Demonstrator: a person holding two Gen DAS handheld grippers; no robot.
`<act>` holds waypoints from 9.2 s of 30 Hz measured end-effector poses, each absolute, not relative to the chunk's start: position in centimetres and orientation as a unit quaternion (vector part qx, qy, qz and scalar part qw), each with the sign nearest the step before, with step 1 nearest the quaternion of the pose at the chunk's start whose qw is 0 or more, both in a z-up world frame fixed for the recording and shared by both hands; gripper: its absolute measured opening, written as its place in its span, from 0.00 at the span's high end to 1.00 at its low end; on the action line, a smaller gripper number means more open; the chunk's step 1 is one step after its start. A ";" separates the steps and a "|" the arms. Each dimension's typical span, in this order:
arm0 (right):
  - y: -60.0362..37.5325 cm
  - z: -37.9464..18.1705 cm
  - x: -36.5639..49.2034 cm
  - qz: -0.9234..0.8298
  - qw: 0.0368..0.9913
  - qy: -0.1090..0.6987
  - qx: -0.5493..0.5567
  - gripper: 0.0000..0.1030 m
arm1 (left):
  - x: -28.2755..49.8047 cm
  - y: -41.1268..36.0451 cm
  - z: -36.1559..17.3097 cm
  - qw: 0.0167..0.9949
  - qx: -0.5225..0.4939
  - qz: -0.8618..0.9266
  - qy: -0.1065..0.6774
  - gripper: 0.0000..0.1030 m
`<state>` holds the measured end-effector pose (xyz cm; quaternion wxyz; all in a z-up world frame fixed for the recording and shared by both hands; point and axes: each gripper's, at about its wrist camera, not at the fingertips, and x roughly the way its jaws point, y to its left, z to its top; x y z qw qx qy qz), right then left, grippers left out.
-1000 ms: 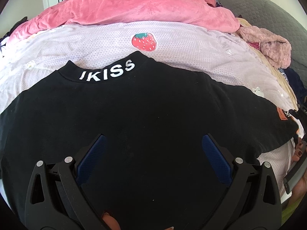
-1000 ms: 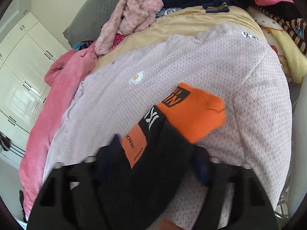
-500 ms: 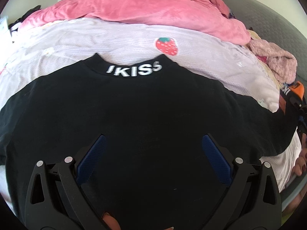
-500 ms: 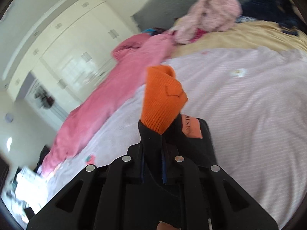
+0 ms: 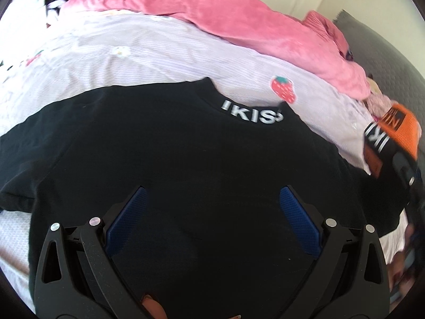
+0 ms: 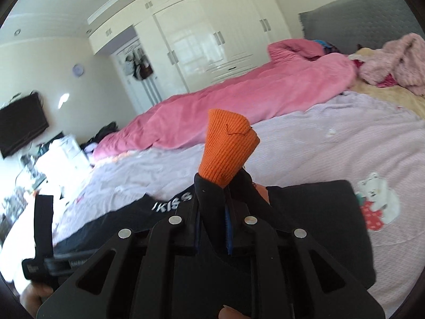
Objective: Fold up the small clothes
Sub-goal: 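Fold the sleeve across the shirt back and lay the cuff down, then grasp the laid orange cuff with the left gripper, then lower the cuff flat onto the shirt and open the left gripper, then move the left gripper to the other orange-cuffed sleeve end, then grasp the second orange cuff with the left gripper and lift it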
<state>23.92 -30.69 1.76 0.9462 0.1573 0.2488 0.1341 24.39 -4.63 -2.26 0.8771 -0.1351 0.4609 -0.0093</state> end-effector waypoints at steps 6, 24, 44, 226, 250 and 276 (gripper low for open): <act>-26.8 1.1 23.2 0.178 0.939 0.271 0.120 0.66 | 24.5 -3.2 -2.0 0.875 -0.160 -0.007 0.457 0.09; -34.5 0.8 24.0 -0.012 0.944 0.305 0.123 0.53 | 25.8 -9.8 -4.2 0.839 -0.198 -0.123 0.492 0.38; -40.6 0.6 23.4 -0.057 0.921 0.307 0.232 0.52 | 26.3 -11.3 -1.5 0.873 -0.145 -0.152 0.439 0.93; -4.4 4.2 18.6 0.241 0.915 0.322 -0.038 0.07 | 11.6 25.0 3.8 0.899 -0.150 0.248 0.329 0.09; 2.8 4.5 19.0 0.280 0.903 0.318 -0.071 0.07 | 8.9 33.1 0.7 0.859 -0.238 0.297 0.344 0.09; -4.4 -0.5 19.2 0.233 0.889 0.393 0.037 0.07 | 10.2 30.3 1.9 0.897 -0.279 0.197 0.282 0.88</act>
